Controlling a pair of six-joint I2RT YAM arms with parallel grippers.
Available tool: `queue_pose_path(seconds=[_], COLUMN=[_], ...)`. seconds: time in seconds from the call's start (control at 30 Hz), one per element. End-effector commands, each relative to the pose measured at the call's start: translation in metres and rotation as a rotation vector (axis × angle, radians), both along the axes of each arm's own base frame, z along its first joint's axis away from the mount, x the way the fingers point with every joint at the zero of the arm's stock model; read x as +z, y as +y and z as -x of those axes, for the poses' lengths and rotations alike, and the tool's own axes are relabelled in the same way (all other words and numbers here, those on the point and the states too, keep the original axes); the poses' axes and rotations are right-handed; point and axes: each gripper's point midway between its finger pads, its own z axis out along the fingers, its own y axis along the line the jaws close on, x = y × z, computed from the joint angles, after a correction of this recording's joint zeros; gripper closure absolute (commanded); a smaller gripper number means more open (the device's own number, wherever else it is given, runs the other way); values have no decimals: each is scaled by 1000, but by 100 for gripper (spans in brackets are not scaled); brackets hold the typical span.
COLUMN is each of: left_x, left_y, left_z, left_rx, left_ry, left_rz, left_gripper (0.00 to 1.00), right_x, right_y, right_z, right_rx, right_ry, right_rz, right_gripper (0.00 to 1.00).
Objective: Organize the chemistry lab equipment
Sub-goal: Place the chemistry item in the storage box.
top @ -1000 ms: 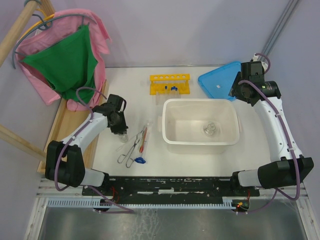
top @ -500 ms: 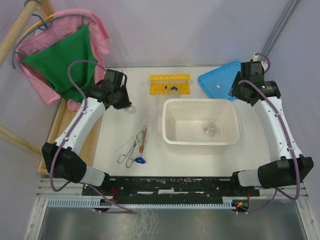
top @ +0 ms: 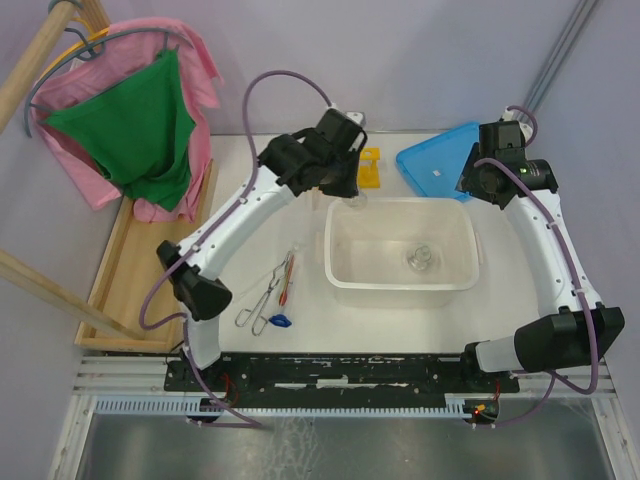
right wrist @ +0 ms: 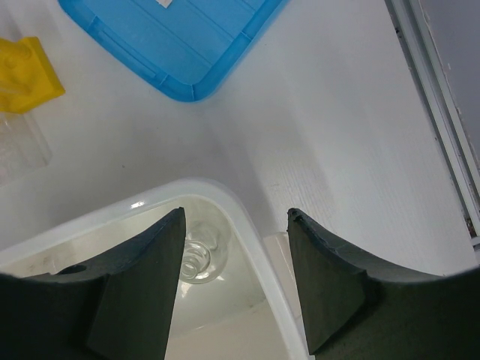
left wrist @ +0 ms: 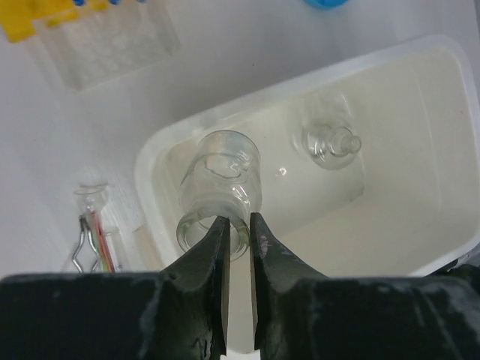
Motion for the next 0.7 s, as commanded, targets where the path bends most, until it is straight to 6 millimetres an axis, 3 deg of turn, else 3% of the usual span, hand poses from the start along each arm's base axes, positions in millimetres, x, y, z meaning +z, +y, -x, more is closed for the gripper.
queue_pose_path(seconds=[0.0,0.17,0.67], left_x=[-4,-22,-93], left_y=[-35,-73,-109], left_z=[18,22,23], left_rx=[-113,-190,-263], left_ry=[26,44,100], left_rz=[-21,-24,-117], left_gripper=[97,97,97], right_x=[23,24,21], right_y=[-5,-7,-16], right_z=[-5,-2,10], right_rx=[-23,-26,-58], right_ry=[-77,-81,-83], right_rz=[17,26,63], right_gripper=[35,35,34])
